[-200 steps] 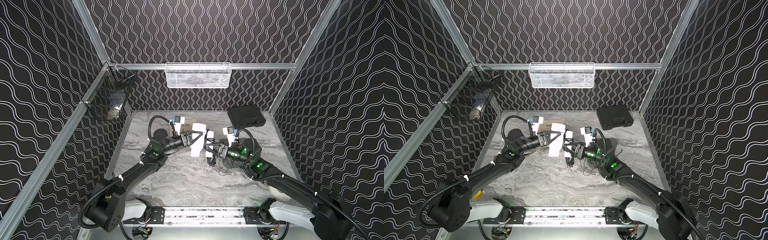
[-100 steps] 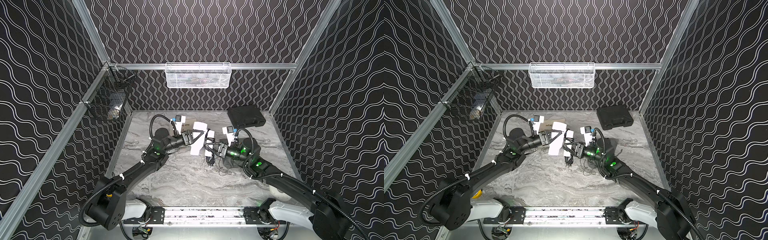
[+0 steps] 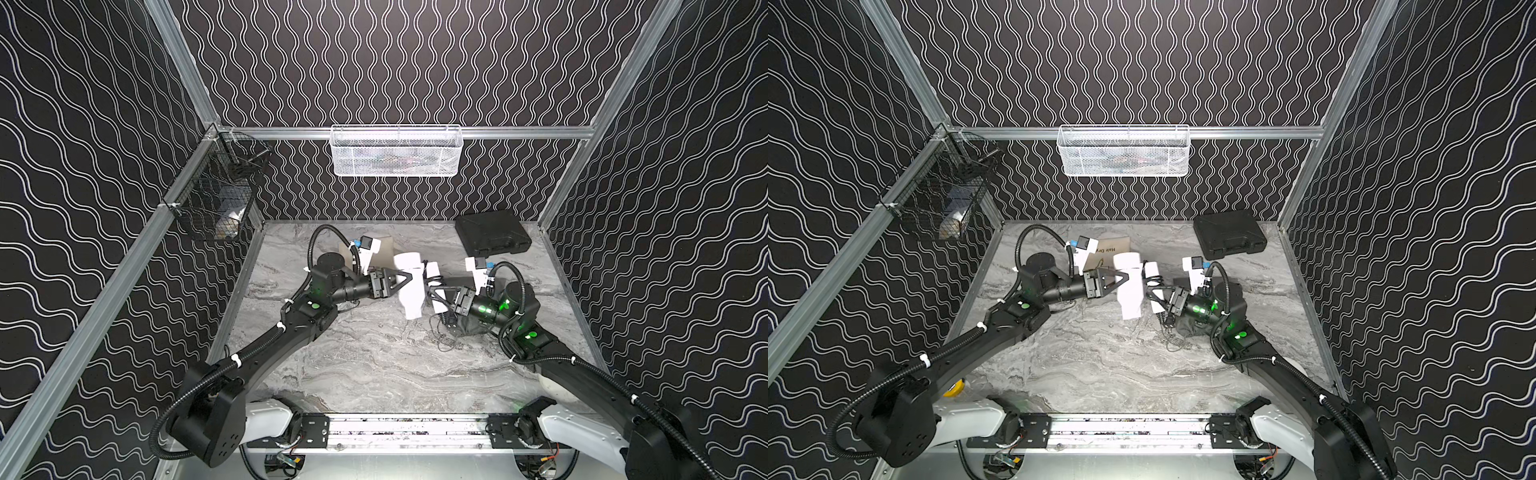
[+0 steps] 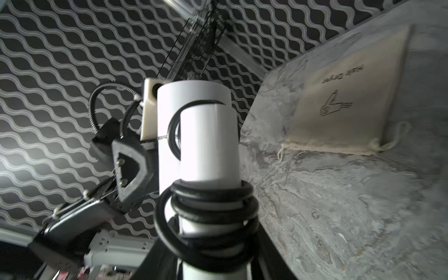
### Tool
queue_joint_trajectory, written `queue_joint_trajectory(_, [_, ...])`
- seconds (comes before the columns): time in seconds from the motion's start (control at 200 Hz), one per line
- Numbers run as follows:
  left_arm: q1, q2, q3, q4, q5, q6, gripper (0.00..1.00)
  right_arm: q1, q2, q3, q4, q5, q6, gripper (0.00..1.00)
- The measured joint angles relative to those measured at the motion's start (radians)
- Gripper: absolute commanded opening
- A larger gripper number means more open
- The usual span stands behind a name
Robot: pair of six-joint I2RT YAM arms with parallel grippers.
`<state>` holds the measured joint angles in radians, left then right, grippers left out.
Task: Pack away hair dryers
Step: Adjust the hair dryer, then move the drawstring bag to the center of the board.
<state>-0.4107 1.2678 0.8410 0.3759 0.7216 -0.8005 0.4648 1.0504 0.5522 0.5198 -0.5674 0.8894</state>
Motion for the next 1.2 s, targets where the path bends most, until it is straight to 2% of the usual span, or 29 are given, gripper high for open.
queue_joint_trajectory(0.145, [0.001,-0.010,0.020,-0.097,-0.024,0.086,0.99,-0.002,0.001,-0.012,-0.020,-0.005,0.035,0.17])
queue_joint_trajectory(0.38, [0.013,-0.001,0.058,-0.247,-0.075,0.182,0.99,-0.050,0.024,-0.048,-0.018,-0.022,0.093,0.16])
queue_joint_trajectory(0.555, [0.064,0.030,0.127,-0.412,-0.149,0.291,0.98,-0.083,0.024,-0.062,-0.026,-0.038,0.121,0.16])
queue_joint_trajectory(0.65, [0.101,0.068,0.170,-0.508,-0.214,0.351,0.93,-0.100,0.025,-0.062,-0.040,-0.034,0.124,0.16])
queue_joint_trajectory(0.876, [0.159,0.258,0.278,-0.697,-0.355,0.465,0.58,-0.107,0.023,-0.075,-0.148,-0.036,0.115,0.16])
queue_joint_trajectory(1.201, [0.182,0.530,0.441,-0.797,-0.496,0.536,0.56,-0.108,-0.042,-0.141,-0.286,-0.032,0.067,0.16])
